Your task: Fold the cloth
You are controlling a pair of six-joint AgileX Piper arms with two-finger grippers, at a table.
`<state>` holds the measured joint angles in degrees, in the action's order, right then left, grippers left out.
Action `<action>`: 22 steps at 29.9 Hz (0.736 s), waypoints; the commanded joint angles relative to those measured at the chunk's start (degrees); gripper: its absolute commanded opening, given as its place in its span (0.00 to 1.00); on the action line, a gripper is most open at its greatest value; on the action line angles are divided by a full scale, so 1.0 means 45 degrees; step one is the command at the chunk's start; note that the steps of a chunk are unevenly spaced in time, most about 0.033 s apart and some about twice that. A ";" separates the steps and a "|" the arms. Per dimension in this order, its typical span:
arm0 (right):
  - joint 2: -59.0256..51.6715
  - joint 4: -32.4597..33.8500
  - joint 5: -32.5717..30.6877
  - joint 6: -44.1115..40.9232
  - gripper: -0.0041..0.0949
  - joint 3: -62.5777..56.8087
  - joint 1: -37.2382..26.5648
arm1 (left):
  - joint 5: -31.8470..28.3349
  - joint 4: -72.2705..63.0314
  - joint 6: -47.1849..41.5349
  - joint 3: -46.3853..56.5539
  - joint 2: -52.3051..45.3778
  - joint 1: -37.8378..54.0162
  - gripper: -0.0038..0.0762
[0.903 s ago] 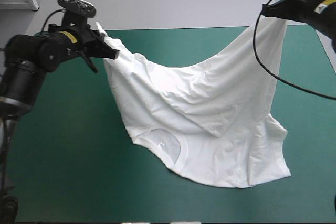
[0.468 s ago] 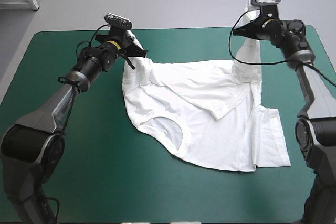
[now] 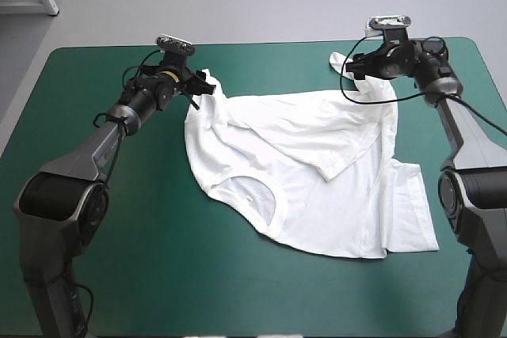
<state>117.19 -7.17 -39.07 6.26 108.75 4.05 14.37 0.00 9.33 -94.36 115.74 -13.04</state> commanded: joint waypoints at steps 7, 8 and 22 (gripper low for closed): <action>-0.4014 0.0271 -0.4454 0.0136 0.75 0.0382 -0.0122 | 0.7881 0.0000 -0.0111 -0.3113 -0.3673 -0.0022 0.66; -0.4233 0.0271 -0.4963 0.0136 0.75 0.0382 -0.0122 | 0.8405 0.0000 -0.0111 -0.3238 -0.3815 -0.0022 0.66; -0.7682 -0.1187 -0.6869 0.0191 0.65 -0.5788 -0.0082 | 1.1669 0.0072 -0.0111 -0.3350 -0.3524 -0.0022 0.66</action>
<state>89.20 -11.29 -70.98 6.27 89.91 4.05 67.96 0.42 9.26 -107.76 100.53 -13.04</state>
